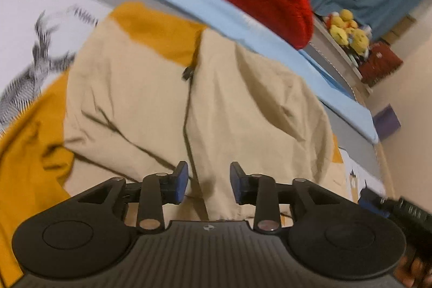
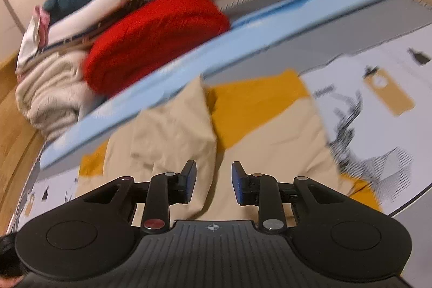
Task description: Fold large clothes
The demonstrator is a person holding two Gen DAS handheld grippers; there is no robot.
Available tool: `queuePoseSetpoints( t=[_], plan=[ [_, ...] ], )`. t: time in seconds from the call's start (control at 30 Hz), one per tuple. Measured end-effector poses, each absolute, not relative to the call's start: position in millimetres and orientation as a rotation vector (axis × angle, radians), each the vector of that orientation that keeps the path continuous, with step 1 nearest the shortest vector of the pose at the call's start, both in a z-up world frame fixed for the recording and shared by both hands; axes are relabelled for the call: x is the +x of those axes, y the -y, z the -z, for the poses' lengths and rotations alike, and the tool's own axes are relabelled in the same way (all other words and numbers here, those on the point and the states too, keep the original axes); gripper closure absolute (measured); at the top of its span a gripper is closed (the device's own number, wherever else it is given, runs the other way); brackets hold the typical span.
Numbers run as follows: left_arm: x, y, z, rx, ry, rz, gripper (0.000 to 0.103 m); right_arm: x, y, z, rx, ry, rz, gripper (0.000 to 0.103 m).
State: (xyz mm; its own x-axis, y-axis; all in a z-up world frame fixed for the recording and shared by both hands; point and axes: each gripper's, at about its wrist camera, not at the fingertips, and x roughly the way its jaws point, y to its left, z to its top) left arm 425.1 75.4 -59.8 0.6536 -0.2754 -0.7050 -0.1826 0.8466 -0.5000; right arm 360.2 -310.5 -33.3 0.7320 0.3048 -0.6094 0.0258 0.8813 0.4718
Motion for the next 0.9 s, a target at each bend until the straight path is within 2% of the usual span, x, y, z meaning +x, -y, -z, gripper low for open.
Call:
queuePoseSetpoints(
  t=[0.2,0.3,0.43,0.53,0.6,0.7,0.77,0.83,0.9],
  plan=[
    [438.5,-72.2,88.3,-0.711,-0.923,0.093,0.062,372.2,290.6,52.8,0.489,-0.805,-0.184,0.07],
    [442.0,-69.8,88.1,-0.712,-0.919,0.108,0.101,377.2,283.6,59.6,0.478,-0.826,-0.186,0.07],
    [427.1,-66.3,50.6,-0.587,-0.831,0.076,0.101,382.4,278.9,64.3,0.48,-0.835,-0.188,0.07],
    [422.3,-50.1,60.7,-0.376,-0.975,-0.021,0.1,384.9,275.3,68.0,0.5,-0.842,-0.196,0.069],
    [420.6,-47.9,75.4,-0.353,-1.05,-0.05,0.099,385.6,273.0,71.8,0.521,-0.858,-0.211,0.069],
    [419.5,-48.4,71.1,-0.332,-1.04,-0.071,0.094,386.7,267.6,78.2,0.523,-0.884,-0.22,0.069],
    [416.1,-48.6,62.1,-0.32,-0.985,-0.074,0.087,387.6,265.0,81.7,0.511,-0.894,-0.215,0.069],
    [413.0,-45.0,52.3,-0.293,-0.922,-0.075,0.072,387.8,264.2,85.4,0.51,-0.901,-0.215,0.069],
    [412.3,-34.5,44.9,-0.228,-0.861,-0.075,0.068,389.1,261.9,89.3,0.512,-0.901,-0.226,0.076]
  ],
)
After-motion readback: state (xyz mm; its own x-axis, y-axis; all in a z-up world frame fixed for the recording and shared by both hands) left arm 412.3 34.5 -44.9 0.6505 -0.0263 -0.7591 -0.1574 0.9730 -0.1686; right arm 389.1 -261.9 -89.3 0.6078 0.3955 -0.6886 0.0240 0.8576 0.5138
